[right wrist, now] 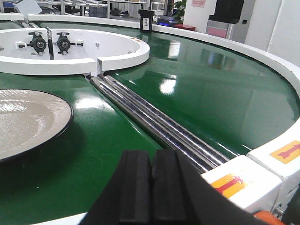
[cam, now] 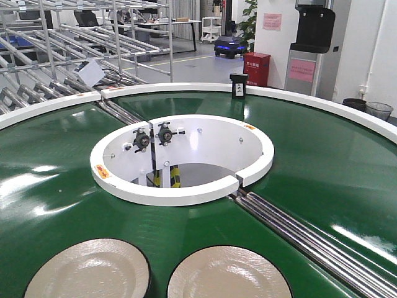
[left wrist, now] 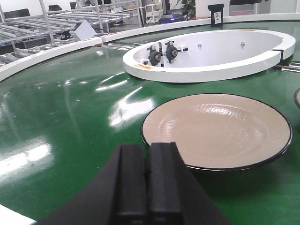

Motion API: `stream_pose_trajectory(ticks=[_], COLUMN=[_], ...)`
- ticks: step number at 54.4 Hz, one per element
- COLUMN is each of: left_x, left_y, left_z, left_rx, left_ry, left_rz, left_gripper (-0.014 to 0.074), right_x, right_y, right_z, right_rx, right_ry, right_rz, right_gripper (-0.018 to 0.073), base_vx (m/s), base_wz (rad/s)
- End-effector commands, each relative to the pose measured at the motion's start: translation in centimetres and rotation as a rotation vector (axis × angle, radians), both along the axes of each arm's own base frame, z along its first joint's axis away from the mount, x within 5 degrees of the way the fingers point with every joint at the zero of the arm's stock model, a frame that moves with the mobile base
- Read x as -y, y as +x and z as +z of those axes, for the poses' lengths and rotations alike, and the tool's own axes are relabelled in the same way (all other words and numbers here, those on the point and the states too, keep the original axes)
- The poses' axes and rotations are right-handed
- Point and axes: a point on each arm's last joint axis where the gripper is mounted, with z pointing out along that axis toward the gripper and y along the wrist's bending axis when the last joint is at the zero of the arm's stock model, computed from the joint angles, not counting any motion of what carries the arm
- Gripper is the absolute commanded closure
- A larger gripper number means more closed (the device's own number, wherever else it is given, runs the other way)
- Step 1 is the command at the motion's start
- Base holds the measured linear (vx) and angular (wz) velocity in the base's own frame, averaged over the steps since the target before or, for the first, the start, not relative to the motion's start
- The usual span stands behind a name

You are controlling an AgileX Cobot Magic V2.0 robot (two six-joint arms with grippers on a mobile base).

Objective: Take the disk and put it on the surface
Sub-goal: 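Raise both arms toward the two cream plates on the green conveyor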

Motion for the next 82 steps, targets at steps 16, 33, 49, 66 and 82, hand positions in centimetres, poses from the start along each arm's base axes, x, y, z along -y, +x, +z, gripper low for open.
stream_pose_trajectory(ticks=[16, 33, 49, 66, 82], left_x=[0.0, 0.0, -0.1, -0.1, -0.1], left_y=[0.0, 0.0, -0.4, -3.1, 1.0], left_z=[0.1, 0.1, 2.9, 11.5, 26.3], left_rx=[0.079, 0.079, 0.363, 0.624, 0.589], left_ry=[-0.009, -0.009, -0.054, -0.149, -0.013], left_rz=[0.003, 0.003, 0.006, -0.024, 0.005], left_gripper=[0.0601, 0.0601, 0.0601, 0.0601, 0.0601], right_x=[0.0, 0.0, 0.0, 0.0, -0.1], right_y=[-0.1, -0.1, -0.1, -2.1, 1.3], right_z=[1.0, 1.0, 1.8, 9.3, 24.6], right_rx=[0.1, 0.1, 0.192, 0.617, 0.55], right_ry=[-0.013, -0.013, -0.011, 0.1, -0.026], right_rz=[-0.001, -0.001, 0.003, 0.019, -0.003], right_gripper=[0.0566, 0.0566, 0.0566, 0.0566, 0.0566], base_vx=[0.0, 0.0, 0.0, 0.0, 0.0], base_wz=[0.0, 0.0, 0.0, 0.0, 0.0])
